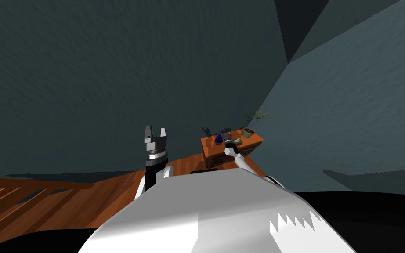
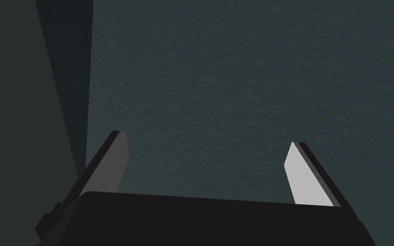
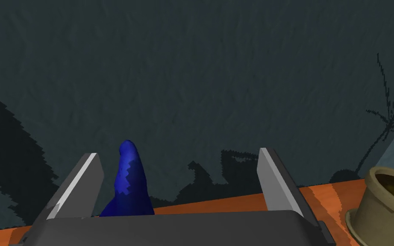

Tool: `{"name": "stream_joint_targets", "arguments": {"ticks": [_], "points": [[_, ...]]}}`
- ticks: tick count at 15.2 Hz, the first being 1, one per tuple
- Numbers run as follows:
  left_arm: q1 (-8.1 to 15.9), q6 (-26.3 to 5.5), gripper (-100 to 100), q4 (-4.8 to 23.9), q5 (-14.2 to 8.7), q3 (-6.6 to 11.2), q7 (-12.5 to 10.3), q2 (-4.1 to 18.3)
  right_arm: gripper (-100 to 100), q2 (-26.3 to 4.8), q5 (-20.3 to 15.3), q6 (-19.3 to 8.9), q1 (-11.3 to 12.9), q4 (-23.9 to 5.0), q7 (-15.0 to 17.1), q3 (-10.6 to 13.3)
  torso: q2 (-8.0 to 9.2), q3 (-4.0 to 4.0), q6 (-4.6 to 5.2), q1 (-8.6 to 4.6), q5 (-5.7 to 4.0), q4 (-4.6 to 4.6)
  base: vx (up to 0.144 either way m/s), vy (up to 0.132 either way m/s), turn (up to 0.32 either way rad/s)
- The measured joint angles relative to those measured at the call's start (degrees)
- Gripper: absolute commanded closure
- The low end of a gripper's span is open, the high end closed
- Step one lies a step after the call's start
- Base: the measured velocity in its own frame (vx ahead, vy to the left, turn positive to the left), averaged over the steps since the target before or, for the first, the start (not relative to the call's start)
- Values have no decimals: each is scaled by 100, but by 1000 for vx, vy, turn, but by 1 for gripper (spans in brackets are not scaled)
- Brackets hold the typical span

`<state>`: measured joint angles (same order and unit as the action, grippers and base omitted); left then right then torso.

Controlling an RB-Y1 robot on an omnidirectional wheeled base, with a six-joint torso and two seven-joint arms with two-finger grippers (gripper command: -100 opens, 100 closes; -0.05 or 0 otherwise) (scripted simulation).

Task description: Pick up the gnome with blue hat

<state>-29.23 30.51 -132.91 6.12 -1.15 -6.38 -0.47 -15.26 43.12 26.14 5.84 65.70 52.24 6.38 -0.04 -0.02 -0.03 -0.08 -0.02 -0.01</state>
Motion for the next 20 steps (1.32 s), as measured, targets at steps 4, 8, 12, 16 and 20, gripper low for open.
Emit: {"name": "stream_joint_targets", "arguments": {"ticks": [4,8,12,16,20], "points": [[0,0,0,0,0,0,0,0,-100,15,229,-1,200,-449,292,29,0,0,2,0,0,0,-6,-21,92],[0,0,0,0,0,0,0,0,-100,57,517,-21,430,-931,629,51,1,0,3,-3,-1,0,-8,-26,89],[0,0,0,0,0,0,0,0,-100,92,713,8,654,-1428,902,98,0,0,2,1,0,0,-7,-20,112],[-1,0,0,0,0,0,0,0,-100,179,994,-31,864,-1850,1176,97,1,0,4,-3,-1,0,-8,-29,88],[-1,0,0,0,0,0,0,0,-100,233,1219,-45,1053,-2257,1425,107,1,1,4,-1,0,0,-8,-25,81]]}}
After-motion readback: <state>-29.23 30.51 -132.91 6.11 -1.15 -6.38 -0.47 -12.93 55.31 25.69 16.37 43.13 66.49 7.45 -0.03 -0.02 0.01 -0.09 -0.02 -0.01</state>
